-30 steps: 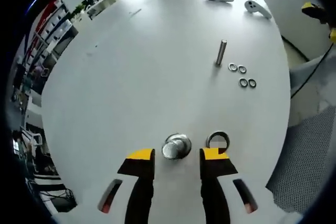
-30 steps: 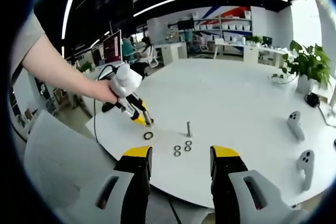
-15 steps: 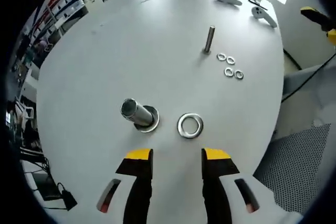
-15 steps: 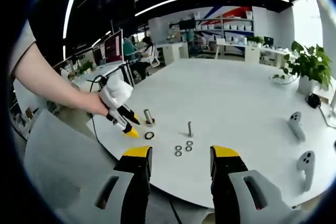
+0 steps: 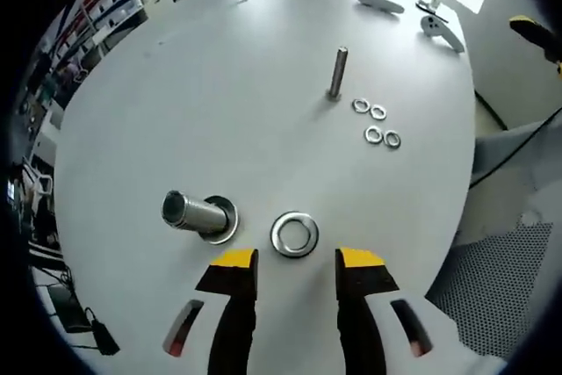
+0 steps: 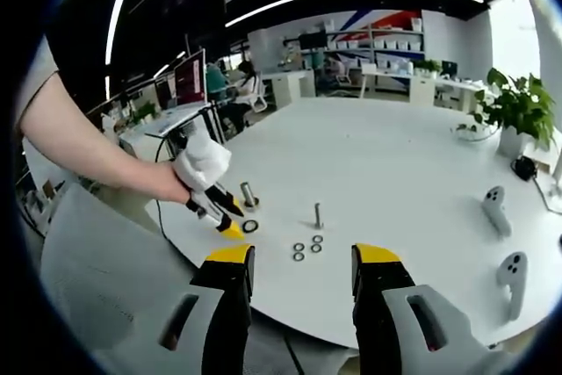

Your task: Place the washer onto the threaded stud by aligning its center hole with the stud, sliding it down to the base, and recovering from edge contact or off-axis alignment until the washer reaches the visible bottom stop.

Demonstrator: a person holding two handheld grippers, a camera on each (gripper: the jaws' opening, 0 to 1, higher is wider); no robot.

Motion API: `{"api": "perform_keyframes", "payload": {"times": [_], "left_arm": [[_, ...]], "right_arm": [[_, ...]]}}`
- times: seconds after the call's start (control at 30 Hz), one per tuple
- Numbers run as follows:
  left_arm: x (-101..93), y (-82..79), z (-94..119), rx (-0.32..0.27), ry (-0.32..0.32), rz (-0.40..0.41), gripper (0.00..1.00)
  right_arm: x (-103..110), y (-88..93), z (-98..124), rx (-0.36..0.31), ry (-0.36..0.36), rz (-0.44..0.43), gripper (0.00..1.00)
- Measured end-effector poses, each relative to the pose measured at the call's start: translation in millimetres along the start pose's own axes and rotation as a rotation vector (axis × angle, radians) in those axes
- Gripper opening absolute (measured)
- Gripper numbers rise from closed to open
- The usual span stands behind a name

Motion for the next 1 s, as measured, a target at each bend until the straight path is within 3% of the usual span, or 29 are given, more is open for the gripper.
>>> {"api": "perform_keyframes", "payload": {"times": [0.07, 0.27, 0.33, 0.4, 0.57, 0.6, 0.83, 1.0], "left_arm": [[-5.8, -1.4, -2.6, -0.005, 0.035, 0.067, 0.35], [-1.3, -6.9, -3.7, -0.005, 0.006, 0.030, 0.31], [2.5, -5.6, -3.6, 0.011, -0.021, -0.017, 0.28], [2.2, -6.7, -5.2, -0.006, -0.028, 0.084, 0.26], [5.1, -8.6, -4.8, 0.022, -0.031, 0.078, 0.22], [4.2, -10.9, -5.7, 0.024, -0.017, 0.028, 0.21], [4.6, -8.8, -4.4, 0.042, -0.017, 0.047, 0.21], [-0.5, -1.0, -1.1, 0.060, -0.004, 0.019, 0.20]], "right_arm": [[-0.2, -0.1, 0.1, 0.000, 0.001, -0.001, 0.46], [-0.5, 0.0, 0.6, -0.001, 0.003, -0.002, 0.46], [-1.3, -0.5, 0.6, -0.003, 0.006, -0.005, 0.46], [-1.8, -1.5, 0.7, -0.008, 0.007, -0.007, 0.46], [-1.6, -0.8, 0.4, -0.004, 0.007, -0.006, 0.46], [-1.3, -0.9, 0.7, -0.004, 0.006, -0.007, 0.46], [0.1, -1.3, -0.2, 0.000, -0.001, 0.004, 0.46], [0.3, -0.1, 0.2, 0.003, -0.002, 0.003, 0.46]]}}
Point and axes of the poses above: the point that each gripper's makers call its tool centre point, and the gripper's own axes: z roughly backward along the fingers, x roughly to its left, y roughly out of its underside, the point moved 2 cm from there along z, roughly backward along the fingers, and after that the axes turned 1 degree about y, right-handed, at the moved point
